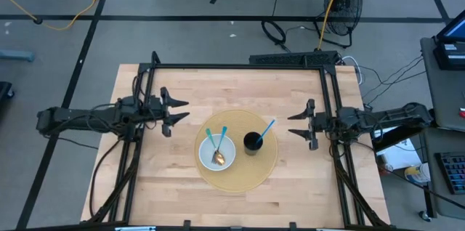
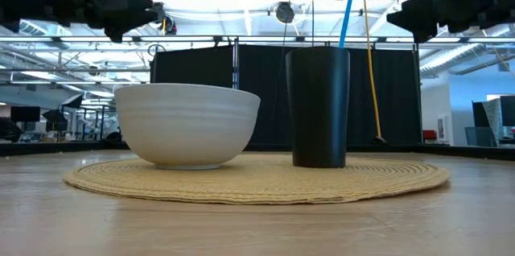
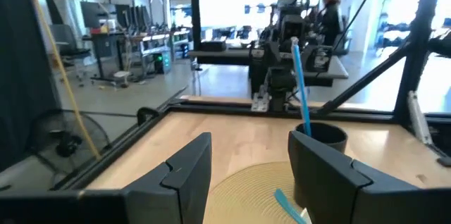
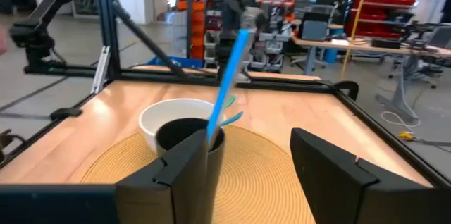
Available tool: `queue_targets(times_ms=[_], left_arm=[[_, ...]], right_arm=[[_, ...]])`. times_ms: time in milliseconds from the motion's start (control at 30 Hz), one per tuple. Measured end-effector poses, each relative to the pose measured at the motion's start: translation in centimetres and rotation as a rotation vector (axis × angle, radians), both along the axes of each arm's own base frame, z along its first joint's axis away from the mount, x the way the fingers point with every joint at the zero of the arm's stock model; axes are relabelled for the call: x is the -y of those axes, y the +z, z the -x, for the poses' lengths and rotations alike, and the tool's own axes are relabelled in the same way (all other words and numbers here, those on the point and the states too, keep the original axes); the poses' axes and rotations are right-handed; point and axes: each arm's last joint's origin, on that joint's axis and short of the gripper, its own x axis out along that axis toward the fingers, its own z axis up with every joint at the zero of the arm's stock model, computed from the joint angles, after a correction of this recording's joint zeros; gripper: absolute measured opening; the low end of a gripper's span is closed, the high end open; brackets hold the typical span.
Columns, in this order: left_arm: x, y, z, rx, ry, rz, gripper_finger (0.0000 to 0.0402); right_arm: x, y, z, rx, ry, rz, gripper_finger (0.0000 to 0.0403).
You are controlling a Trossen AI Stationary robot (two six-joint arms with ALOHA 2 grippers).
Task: Pick & Place Utensil
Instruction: Return to Home Position
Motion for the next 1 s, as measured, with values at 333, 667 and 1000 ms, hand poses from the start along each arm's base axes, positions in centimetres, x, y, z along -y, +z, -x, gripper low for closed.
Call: queue_targets(times_ms=[333, 667, 1000], left_arm=[[-1.2, -1.1, 0.2, 0.002, -0.014, 0.019, 0.0191], [-1.7, -2.5, 0.5, -0.028, -0.017, 0.018, 0.0191], [-1.9, -4.7, 1.0, 0.012, -0.009, 0.058, 0.0191]], right_arm=[[1.0, -1.1, 0.7, 0.046, -0.060, -0.025, 0.0174], [1.4, -1.9, 0.8, -0.024, -0.064, -0.048, 0.0156], [1.5, -3.0, 0.7, 0.011, -0.064, -0.042, 0.0155]])
